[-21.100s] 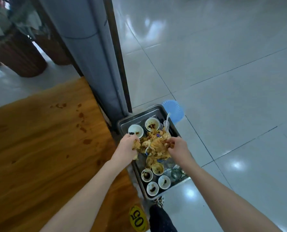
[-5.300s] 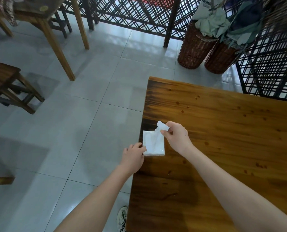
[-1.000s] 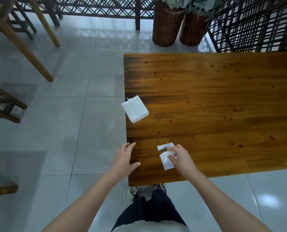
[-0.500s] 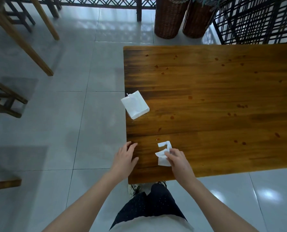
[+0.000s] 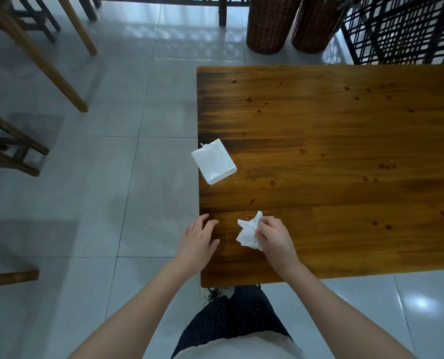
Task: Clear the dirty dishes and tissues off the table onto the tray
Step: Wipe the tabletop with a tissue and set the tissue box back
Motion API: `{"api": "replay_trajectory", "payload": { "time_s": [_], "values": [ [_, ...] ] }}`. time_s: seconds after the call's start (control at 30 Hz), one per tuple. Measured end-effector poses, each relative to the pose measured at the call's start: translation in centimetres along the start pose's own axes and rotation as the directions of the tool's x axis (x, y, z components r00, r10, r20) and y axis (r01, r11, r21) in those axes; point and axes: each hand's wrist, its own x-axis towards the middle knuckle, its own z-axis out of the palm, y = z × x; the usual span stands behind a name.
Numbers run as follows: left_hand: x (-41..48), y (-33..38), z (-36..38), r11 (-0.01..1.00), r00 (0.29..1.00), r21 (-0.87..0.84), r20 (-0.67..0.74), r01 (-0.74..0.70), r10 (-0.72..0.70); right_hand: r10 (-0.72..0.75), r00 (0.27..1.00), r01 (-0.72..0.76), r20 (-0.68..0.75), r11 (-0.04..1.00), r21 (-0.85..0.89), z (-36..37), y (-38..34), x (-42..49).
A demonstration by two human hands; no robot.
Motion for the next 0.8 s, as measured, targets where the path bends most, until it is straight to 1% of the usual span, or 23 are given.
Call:
{"api": "replay_trajectory", "payload": {
  "time_s": [0.07, 0.13, 0.17, 0.23, 0.33, 0.47, 0.53, 0.57, 0.7, 0.8],
  "values": [
    [0.2, -0.1, 0.0, 1.0, 1.0, -0.005, -0.006, 0.007, -0.007, -0.034, 0.999, 0.035, 0.01, 0.998, -0.054, -0.2, -0.1, 0.5],
    [0.4, -0.1, 0.0, 1.0, 1.0, -0.001, -0.007, 0.013, -0.013, -0.1, 0.995, 0.101, 0.018, 0.986, -0.135, -0.4, -0.2, 0.8],
    [0.5, -0.1, 0.0, 1.0, 1.0, 0.01, 0.0, 0.011, -0.011, -0.136, 0.991, 0.137, 0.02, 0.973, -0.188, -0.6, -0.3, 1.0],
    [0.7, -0.1, 0.0, 0.999, 1.0, 0.049, 0.025, 0.003, -0.004, -0.16, 0.987, 0.16, 0.02, 0.958, -0.239, -0.8, -0.4, 1.7],
    [1.1, -0.2, -0.1, 0.995, 0.999, 0.095, 0.046, 0.0, -0.004, -0.126, 0.992, 0.125, 0.01, 0.965, -0.232, -1.1, -0.9, 3.4],
    [1.9, -0.2, -0.5, 0.995, 0.999, 0.098, 0.049, 0.016, -0.021, -0.033, 0.998, 0.023, -0.051, 0.983, -0.183, -1.1, -1.9, 5.1],
    [2.1, -0.3, -0.6, 0.994, 0.998, 0.103, 0.057, 0.023, -0.029, -0.042, 0.997, 0.032, -0.058, 0.984, -0.176, -0.7, -2.3, 5.2],
    [2.1, -0.3, -0.6, 0.994, 0.997, 0.102, 0.061, 0.03, -0.036, -0.064, 0.997, 0.054, -0.049, 0.982, -0.18, -0.5, -2.4, 4.9],
    [2.1, -0.4, -0.5, 0.996, 0.998, 0.075, 0.04, 0.055, -0.058, -0.225, 0.974, 0.227, 0.036, 0.942, -0.246, -0.1, -2.1, 3.2],
    [1.8, -0.5, -0.5, 0.997, 0.997, 0.032, -0.017, 0.073, -0.072, -0.256, 0.958, 0.282, 0.126, 0.916, -0.284, 0.3, -1.8, 1.9]
  ]
}}
